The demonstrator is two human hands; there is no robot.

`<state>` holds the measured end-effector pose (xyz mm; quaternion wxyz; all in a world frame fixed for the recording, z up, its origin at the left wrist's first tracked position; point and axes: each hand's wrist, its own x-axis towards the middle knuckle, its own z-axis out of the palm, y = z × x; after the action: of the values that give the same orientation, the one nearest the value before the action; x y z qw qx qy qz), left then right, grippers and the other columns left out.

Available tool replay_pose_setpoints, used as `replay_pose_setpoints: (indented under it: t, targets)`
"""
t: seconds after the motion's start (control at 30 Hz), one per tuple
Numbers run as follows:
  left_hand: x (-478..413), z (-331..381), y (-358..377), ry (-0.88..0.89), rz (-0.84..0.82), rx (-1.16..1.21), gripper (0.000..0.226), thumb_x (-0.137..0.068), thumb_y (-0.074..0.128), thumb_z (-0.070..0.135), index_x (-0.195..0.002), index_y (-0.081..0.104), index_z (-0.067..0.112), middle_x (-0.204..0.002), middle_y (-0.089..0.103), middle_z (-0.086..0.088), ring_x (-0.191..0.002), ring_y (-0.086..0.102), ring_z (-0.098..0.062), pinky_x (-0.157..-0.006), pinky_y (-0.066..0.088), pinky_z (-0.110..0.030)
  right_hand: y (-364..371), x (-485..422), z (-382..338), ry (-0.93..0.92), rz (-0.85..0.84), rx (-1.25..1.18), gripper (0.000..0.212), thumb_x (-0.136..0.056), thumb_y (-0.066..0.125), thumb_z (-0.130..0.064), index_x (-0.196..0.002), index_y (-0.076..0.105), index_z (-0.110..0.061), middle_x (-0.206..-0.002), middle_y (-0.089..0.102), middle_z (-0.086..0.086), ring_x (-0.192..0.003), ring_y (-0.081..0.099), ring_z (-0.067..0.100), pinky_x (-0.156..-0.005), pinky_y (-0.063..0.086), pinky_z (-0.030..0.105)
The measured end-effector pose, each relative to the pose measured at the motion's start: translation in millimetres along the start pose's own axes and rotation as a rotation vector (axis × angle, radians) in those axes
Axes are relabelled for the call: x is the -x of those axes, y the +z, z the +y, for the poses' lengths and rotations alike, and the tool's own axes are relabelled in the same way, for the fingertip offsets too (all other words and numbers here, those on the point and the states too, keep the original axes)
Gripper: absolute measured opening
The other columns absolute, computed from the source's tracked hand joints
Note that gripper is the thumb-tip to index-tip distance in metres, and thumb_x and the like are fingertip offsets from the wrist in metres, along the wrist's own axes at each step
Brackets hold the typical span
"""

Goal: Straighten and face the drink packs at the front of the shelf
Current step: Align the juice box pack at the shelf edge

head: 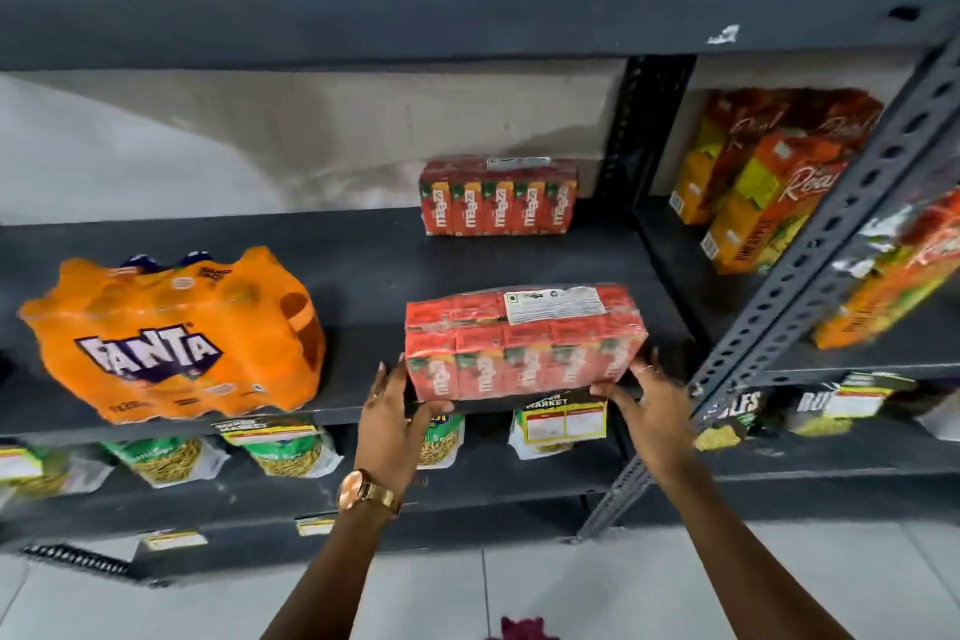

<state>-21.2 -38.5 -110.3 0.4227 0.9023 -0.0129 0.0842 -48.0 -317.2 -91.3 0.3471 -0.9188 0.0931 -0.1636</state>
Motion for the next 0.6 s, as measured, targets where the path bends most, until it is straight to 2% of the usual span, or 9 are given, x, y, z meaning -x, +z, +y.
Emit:
replay_pose_setpoints:
  t: [0.07, 0.1, 0.2, 0.3, 0.37, 0.43, 0.5, 0.6]
  targets:
    - [2.0, 0.8, 0.8, 0.03, 0.038, 0.021, 0.04, -0.076, 0.076, 0.012, -0.112, 0.058, 0.009, -0.109, 0.068, -0.011, -0.109, 0.061, -0.039, -0.089, 0.053, -0.05, -1.7, -1.8, 4.6, -0.05, -0.012, -0.01, 0.03, -0.076, 0.076, -0.016, -0.1, 0.069, 0.0, -0.093, 0.071, 0.021, -0.071, 0.057, 0.02, -0.059, 0.034, 0.011]
    - [3.2, 2.6, 0.4, 0.036, 0.047, 0.036, 0.037, -0.076, 0.076, 0.01, -0.108, 0.059, 0.01, -0.104, 0.068, -0.006, -0.103, 0.064, -0.034, -0.087, 0.055, -0.042, -2.6, -2.6, 7.6, -0.077, -0.02, -0.015, 0.03, -0.076, 0.076, -0.016, -0.101, 0.069, -0.001, -0.094, 0.071, 0.019, -0.074, 0.06, 0.02, -0.061, 0.035, 0.008]
    - [3.9, 8.3, 0.7, 0.045, 0.059, 0.073, 0.033, -0.074, 0.078, 0.008, -0.1, 0.059, 0.013, -0.096, 0.064, 0.002, -0.086, 0.067, -0.021, -0.07, 0.047, -0.011, -3.1, -4.8, 16.8, -0.109, -0.046, -0.037, 0.029, -0.079, 0.074, -0.017, -0.105, 0.069, -0.006, -0.1, 0.071, 0.016, -0.088, 0.067, 0.028, -0.064, 0.034, 0.013]
    - [1.7, 13.1, 0.0, 0.047, 0.052, 0.125, 0.036, -0.072, 0.079, 0.006, -0.1, 0.058, 0.015, -0.096, 0.064, 0.001, -0.083, 0.063, -0.009, -0.066, 0.044, -0.001, -1.2, -4.3, 20.7, -0.123, -0.028, -0.057, 0.029, -0.079, 0.074, -0.014, -0.106, 0.069, -0.005, -0.104, 0.07, 0.018, -0.084, 0.065, 0.021, -0.068, 0.039, 0.013]
    - [0.9, 16.4, 0.2, 0.03, 0.067, 0.145, 0.039, -0.07, 0.08, 0.004, -0.099, 0.057, 0.017, -0.097, 0.062, 0.004, -0.084, 0.061, -0.005, -0.069, 0.046, -0.004, 0.0, -4.9, 22.8, -0.136, -0.049, -0.065, 0.03, -0.08, 0.073, -0.015, -0.109, 0.068, -0.007, -0.106, 0.07, 0.017, -0.081, 0.067, 0.021, -0.069, 0.046, 0.017]
    - [3.3, 20.5, 1.4, 0.028, 0.101, 0.125, 0.037, -0.069, 0.081, 0.004, -0.099, 0.06, 0.012, -0.093, 0.06, 0.01, -0.084, 0.063, -0.012, -0.075, 0.054, -0.023, 2.5, -5.4, 27.3, -0.151, -0.054, -0.061, 0.03, -0.08, 0.073, -0.015, -0.109, 0.067, -0.007, -0.109, 0.07, 0.016, -0.083, 0.069, 0.024, -0.068, 0.05, 0.019]
    - [6.1, 22.3, 3.4, 0.036, 0.135, 0.087, 0.038, -0.067, 0.082, 0.005, -0.099, 0.061, 0.007, -0.089, 0.06, 0.013, -0.087, 0.066, -0.023, -0.083, 0.055, -0.042, 4.3, -4.6, 29.8, -0.168, -0.047, -0.035, 0.029, -0.079, 0.074, -0.015, -0.106, 0.067, -0.007, -0.11, 0.07, 0.016, -0.091, 0.069, 0.029, -0.07, 0.053, 0.023]
    - [9.1, 24.4, 5.0, 0.037, 0.161, 0.029, 0.039, -0.067, 0.082, 0.008, -0.099, 0.061, 0.005, -0.09, 0.064, 0.005, -0.091, 0.066, -0.032, -0.092, 0.048, -0.059, 6.0, -2.2, 32.3, -0.197, -0.038, 0.003, 0.028, -0.08, 0.074, -0.018, -0.105, 0.066, -0.007, -0.114, 0.069, 0.016, -0.106, 0.065, 0.036, -0.081, 0.058, 0.041]
